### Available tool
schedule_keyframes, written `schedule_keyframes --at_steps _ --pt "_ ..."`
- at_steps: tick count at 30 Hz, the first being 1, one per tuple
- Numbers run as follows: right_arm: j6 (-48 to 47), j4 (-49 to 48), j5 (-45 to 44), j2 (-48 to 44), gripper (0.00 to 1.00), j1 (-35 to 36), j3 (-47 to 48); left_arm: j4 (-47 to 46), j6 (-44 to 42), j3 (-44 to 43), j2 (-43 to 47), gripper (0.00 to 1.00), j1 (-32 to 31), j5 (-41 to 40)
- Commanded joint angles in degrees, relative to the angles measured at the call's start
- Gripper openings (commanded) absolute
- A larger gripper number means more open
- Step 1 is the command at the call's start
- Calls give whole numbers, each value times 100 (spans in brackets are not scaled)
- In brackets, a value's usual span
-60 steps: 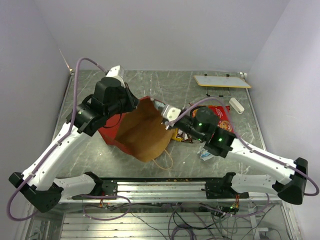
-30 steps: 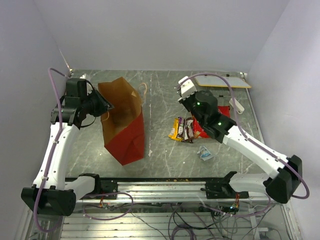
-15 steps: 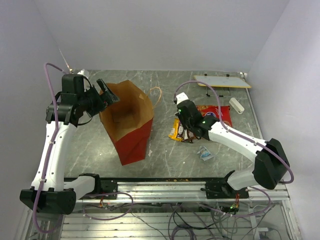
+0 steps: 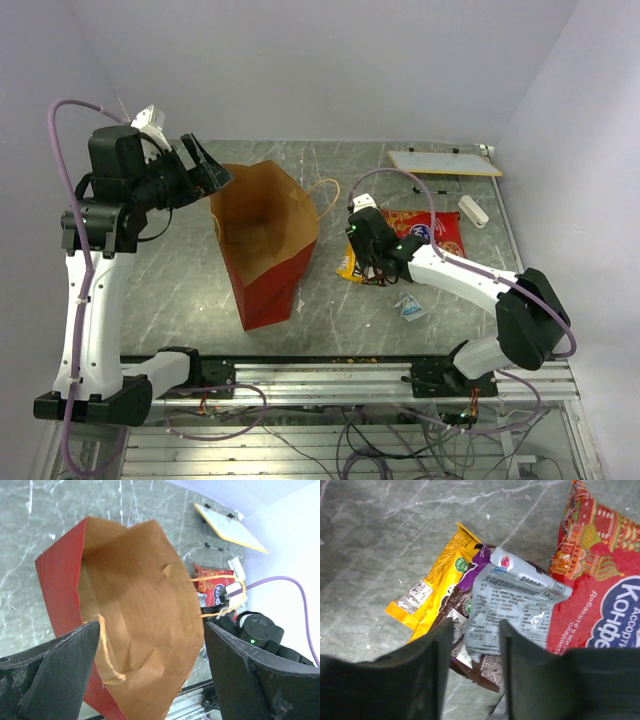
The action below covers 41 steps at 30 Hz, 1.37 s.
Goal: Take the snacks out of the paper bag
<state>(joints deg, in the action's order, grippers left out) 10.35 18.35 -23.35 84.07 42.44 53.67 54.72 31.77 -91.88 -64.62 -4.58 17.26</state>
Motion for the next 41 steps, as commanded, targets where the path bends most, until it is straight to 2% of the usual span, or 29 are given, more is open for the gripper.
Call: schedule_keyframes --at_steps 1,6,7,13,22,29,35,38,41 --pt "523 172 -253 -205 54 0 313 46 -352 -617 -171 95 45 281" --pt "800 1050 -675 -481 94 -2 1236 390 -595 -1306 -426 95 40 -10" --pt "850 1349 -781 -521 99 0 1451 450 -634 -1415 -445 95 44 -107" --pt "656 2585 -1133 -962 100 -1 2645 878 -815 -2200 -486 95 45 -751" --pt "482 3105 -856 -2262 100 1 4390 -73 -668 -2326 145 95 43 -207" --pt "721 2874 -880 -2851 100 0 4768 -341 -823 -2007 390 95 45 -161" --pt "1380 3378 -1694 -2813 100 -4 4966 -174 -909 -1821 349 95 45 75" --pt "1300 3429 -1661 -2827 100 -5 4791 -239 -828 -1565 412 95 37 200" --pt "1617 3693 -1866 -2671 100 0 4911 -250 -714 -1500 433 95 36 312"
